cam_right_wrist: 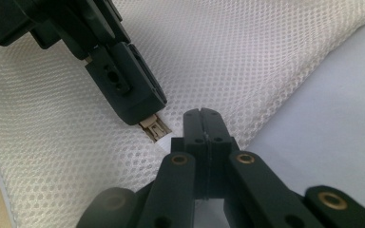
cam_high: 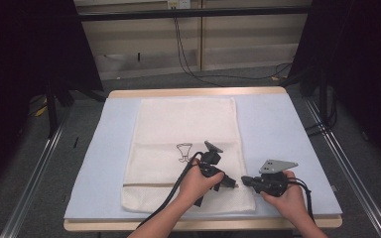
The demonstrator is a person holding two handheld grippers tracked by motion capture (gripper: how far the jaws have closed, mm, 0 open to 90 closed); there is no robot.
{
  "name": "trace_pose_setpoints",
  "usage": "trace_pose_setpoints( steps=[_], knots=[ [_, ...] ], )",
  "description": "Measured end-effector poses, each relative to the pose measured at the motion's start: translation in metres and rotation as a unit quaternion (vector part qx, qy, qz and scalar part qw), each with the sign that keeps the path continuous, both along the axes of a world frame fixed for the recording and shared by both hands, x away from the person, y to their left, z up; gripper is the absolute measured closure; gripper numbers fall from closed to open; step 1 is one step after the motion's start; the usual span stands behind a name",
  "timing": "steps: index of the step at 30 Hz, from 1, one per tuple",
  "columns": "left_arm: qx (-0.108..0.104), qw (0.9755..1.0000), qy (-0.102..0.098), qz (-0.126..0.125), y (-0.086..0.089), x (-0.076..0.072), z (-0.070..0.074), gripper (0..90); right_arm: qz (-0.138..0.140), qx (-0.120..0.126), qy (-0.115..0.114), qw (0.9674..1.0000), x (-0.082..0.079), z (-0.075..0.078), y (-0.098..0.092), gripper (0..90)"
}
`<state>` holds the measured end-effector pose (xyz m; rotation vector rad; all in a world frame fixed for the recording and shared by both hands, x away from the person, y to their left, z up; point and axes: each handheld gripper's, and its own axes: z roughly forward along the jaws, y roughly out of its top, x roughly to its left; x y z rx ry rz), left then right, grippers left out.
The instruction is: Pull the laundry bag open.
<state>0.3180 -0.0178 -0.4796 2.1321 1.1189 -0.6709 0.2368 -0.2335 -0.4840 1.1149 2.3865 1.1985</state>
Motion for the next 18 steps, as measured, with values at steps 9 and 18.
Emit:
trace_pose_setpoints(
  steps=[9,18],
  knots=[
    [-0.011,0.9999,0.005,0.004,0.004,0.0,0.003,87.3,0.008,-0.021,-0.015,0.9996,-0.002,-0.001,0.004,90.0],
    [-0.007,0.9999,0.008,0.013,0.022,0.001,0.009,87.4,0.016,-0.03,-0.022,0.9992,-0.003,-0.001,0.004,90.0]
  ],
)
